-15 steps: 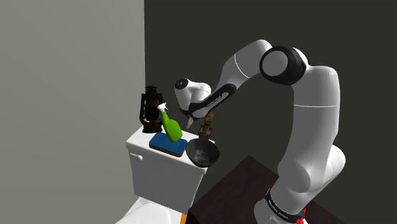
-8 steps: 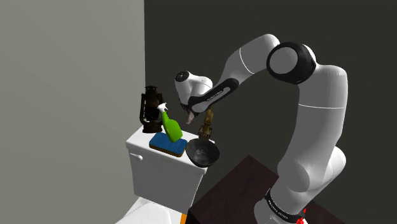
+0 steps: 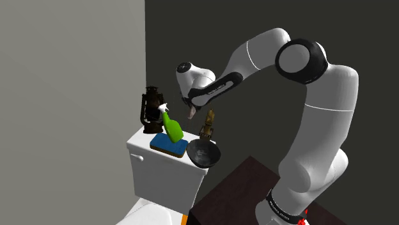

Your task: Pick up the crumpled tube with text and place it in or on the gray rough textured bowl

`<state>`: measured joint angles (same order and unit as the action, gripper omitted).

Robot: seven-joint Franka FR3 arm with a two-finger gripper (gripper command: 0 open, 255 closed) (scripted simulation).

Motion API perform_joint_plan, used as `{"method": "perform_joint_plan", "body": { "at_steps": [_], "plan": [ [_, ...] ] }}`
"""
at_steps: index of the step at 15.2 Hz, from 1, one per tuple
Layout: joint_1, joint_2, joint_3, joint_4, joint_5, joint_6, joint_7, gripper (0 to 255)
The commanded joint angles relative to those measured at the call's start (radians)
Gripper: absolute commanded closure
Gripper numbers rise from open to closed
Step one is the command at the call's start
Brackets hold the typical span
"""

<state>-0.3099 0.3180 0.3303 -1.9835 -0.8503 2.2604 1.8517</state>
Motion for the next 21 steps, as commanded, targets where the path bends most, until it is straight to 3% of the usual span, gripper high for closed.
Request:
{"method": "perform_joint_plan", "body": {
  "at_steps": [1,2,12,17,20,21],
  "plan": [
    [-0.005,-0.018,0.004,0.001,0.017,-0.011,-0.021,255],
    [-0.006,-0.021,0.005,0.002,0.02,-0.013,-0.024,255],
    [0.025,-0.342,0.069,-0.396,0.106,0.05,0.077,255],
    [0.077,-0.507,0.103,-0.564,0.198,0.058,0.096,255],
    [0.136,-0.623,0.125,-0.668,0.282,0.047,0.1,255],
    [0.132,-0.611,0.127,-0.671,0.269,0.057,0.115,255]
  ]
}}
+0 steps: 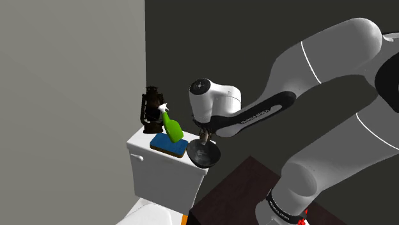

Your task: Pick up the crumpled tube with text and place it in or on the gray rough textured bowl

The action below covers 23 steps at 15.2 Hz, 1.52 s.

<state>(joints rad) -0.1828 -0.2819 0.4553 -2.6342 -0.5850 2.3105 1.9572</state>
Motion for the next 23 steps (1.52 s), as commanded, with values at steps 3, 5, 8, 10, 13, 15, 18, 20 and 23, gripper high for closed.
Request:
{"method": "perform_joint_plan", "body": {
  "at_steps": [3,5,8,10,13,15,18,20,23],
  "plan": [
    [-0.011,0.028,0.014,-0.028,-0.038,0.038,0.056,255],
    [-0.022,0.056,0.022,-0.031,-0.069,0.057,0.089,255],
    [-0.04,0.1,0.033,-0.034,-0.122,0.082,0.143,255],
    [-0.051,0.132,0.039,-0.033,-0.16,0.097,0.181,255],
    [-0.063,0.175,0.045,-0.03,-0.215,0.113,0.234,255],
    [-0.063,0.175,0.045,-0.03,-0.215,0.113,0.234,255],
    [-0.063,0.175,0.045,-0.03,-0.215,0.113,0.234,255],
    [-0.063,0.175,0.045,-0.03,-0.215,0.113,0.234,255],
    [-0.063,0.175,0.045,-0.03,-0.215,0.113,0.234,0]
  ]
}}
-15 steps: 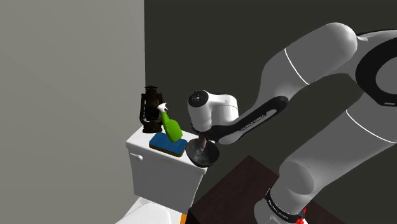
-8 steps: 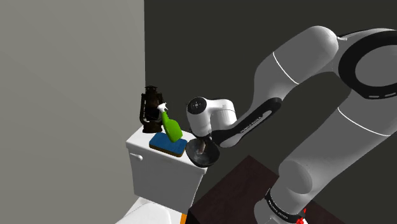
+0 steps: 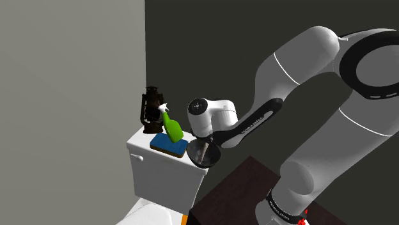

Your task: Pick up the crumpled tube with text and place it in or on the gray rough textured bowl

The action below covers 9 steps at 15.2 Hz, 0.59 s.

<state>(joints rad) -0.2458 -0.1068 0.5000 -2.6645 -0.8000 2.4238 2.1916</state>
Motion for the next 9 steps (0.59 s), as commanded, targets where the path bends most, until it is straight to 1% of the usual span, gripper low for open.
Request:
{"method": "perform_joint_plan", "body": {
  "at_steps": [1,4,7,8,9],
  "plan": [
    [0.0,0.0,0.0,0.0,0.0,0.0,0.0,0],
    [0.0,0.0,0.0,0.0,0.0,0.0,0.0,0],
    [0.057,-0.104,0.015,0.003,0.157,-0.07,-0.1,0],
    [0.074,-0.128,0.016,0.007,0.191,-0.093,-0.122,0],
    [0.076,-0.128,0.014,0.007,0.191,-0.093,-0.121,0]
  ]
}}
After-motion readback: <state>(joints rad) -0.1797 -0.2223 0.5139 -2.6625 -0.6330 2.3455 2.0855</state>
